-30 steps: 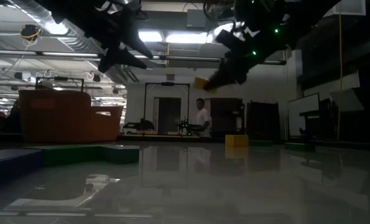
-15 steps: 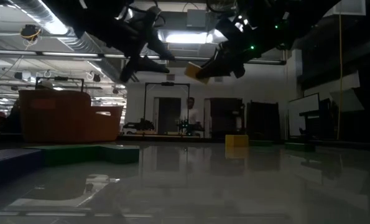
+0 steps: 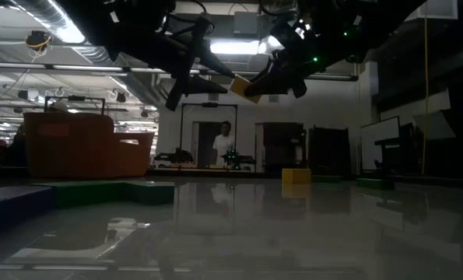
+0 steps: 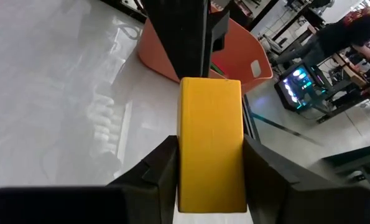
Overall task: Sort blocks by size
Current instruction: Put the big yellow block into the orange bin
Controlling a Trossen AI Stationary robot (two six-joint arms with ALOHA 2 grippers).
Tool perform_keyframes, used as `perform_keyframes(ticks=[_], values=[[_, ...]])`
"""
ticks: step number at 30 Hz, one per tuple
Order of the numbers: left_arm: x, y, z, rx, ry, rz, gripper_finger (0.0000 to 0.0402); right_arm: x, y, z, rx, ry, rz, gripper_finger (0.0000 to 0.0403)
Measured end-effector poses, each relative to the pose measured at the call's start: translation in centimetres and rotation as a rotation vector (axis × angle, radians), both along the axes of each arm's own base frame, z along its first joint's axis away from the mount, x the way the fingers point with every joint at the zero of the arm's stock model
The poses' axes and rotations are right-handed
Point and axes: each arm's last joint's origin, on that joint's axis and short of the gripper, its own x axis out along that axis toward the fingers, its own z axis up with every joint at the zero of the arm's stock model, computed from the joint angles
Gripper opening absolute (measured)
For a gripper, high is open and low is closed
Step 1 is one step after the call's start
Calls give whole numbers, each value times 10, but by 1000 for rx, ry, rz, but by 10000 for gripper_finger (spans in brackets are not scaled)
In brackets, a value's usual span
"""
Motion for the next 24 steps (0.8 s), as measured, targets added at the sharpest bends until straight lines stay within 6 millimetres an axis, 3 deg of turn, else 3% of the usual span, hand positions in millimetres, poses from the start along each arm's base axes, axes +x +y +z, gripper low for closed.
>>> perform_keyframes(ticks=[24], values=[[1,0,5,44,-36,-9,141,0,0,0,22,-10,-5,142]])
